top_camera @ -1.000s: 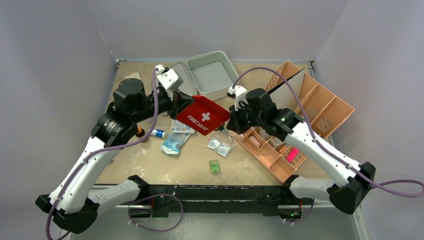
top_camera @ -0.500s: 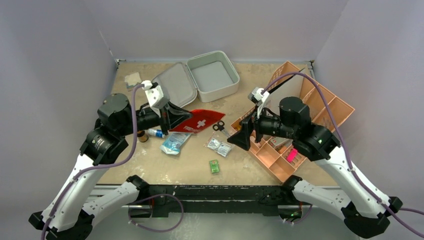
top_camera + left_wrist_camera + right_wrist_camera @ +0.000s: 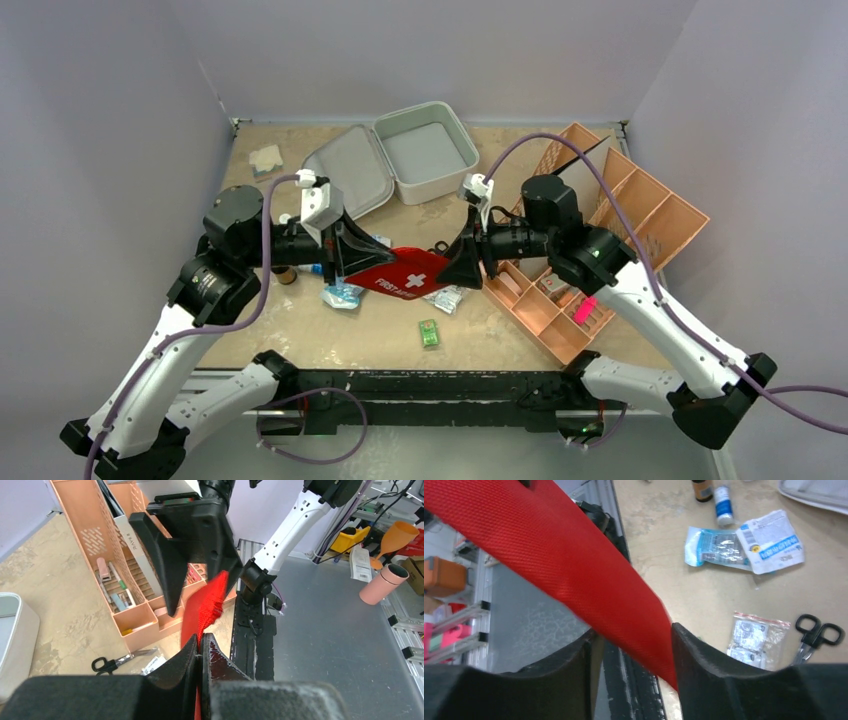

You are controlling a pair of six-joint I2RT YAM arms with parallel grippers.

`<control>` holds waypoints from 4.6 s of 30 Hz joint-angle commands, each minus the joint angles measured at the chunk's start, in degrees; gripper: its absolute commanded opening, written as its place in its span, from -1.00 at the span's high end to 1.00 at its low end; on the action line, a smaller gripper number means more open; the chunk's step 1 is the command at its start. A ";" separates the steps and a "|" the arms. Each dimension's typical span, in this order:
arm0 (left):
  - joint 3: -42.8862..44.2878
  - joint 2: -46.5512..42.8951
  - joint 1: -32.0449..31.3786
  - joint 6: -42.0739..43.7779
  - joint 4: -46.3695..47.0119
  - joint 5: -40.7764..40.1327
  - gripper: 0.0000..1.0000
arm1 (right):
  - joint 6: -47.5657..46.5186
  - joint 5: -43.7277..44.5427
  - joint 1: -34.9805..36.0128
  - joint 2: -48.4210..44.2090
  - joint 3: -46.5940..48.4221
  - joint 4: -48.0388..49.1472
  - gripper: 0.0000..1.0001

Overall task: Organize the medicine kit
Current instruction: Place the medicine pouch inside the medicine box, then adjust the medicine box at the center of the board.

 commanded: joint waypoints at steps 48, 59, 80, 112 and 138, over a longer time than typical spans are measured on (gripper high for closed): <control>-16.65 -1.22 0.41 8.88 -4.95 -45.74 -0.45 | 6.88 34.91 -13.30 66.82 69.24 -5.46 1.00; -17.25 -2.17 0.44 8.50 -5.17 -48.14 -0.45 | 19.77 26.88 -15.30 80.23 76.95 1.91 0.82; -17.91 0.02 0.42 4.65 -4.21 -53.43 -0.45 | 11.36 30.95 -15.22 63.04 68.97 -1.02 -0.28; 42.98 73.25 4.72 -13.72 0.95 -66.28 0.00 | 9.39 29.29 -12.96 -4.02 6.78 -6.18 -0.98; 34.24 78.18 9.80 -0.96 5.50 -56.10 0.01 | 10.30 26.14 -12.96 -6.54 2.99 -4.85 -0.95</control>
